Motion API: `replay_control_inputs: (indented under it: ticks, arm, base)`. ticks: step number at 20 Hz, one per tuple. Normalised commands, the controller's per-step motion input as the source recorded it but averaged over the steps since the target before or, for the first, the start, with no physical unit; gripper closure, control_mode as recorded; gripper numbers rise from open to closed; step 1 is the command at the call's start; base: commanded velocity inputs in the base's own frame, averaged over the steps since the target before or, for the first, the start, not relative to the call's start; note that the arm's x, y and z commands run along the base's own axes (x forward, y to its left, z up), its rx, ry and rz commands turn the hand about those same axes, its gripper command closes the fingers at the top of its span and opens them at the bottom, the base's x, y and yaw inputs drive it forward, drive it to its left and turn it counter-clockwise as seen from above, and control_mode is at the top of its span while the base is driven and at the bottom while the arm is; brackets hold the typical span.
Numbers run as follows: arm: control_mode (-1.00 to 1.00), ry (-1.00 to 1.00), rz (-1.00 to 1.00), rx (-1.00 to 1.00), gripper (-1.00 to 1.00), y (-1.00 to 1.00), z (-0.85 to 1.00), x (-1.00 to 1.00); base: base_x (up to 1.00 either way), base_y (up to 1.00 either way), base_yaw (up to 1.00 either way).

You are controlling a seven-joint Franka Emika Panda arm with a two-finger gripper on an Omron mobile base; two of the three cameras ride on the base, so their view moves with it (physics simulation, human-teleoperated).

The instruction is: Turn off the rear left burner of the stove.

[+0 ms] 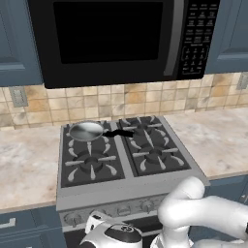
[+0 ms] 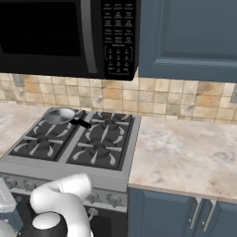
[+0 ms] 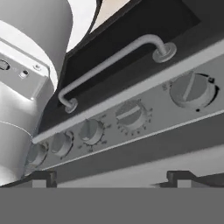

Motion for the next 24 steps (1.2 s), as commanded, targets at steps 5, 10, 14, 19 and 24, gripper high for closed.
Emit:
replay_control_inputs:
  ticks: [5, 10, 14, 19, 24]
  arm:
    - [-1.00, -0.23, 0.03, -0.03, -1.00, 0.06, -0.35, 0.03]
    - [-1.00, -0.12, 0.00, -0.02, -1.00, 0.54, -0.20, 0.23]
    - [-1.00, -0.06, 0.00, 0.00, -1.00, 0.41, -0.03, 0.30]
    - [-1.00, -0.02, 0.00, -0.02, -1.00, 0.09, -0.07, 0.04]
    - [-1.00, -0.05, 0.03, -0.05, -1.00, 0.02, -0.28, 0.00]
  base:
    - [0.00, 0.00, 0.00]
    - [0.00, 0.00, 0.00]
    - [0.00, 0.00, 0.00]
    - [0.00, 0.00, 0.00]
    - [0.00, 0.00, 0.00]
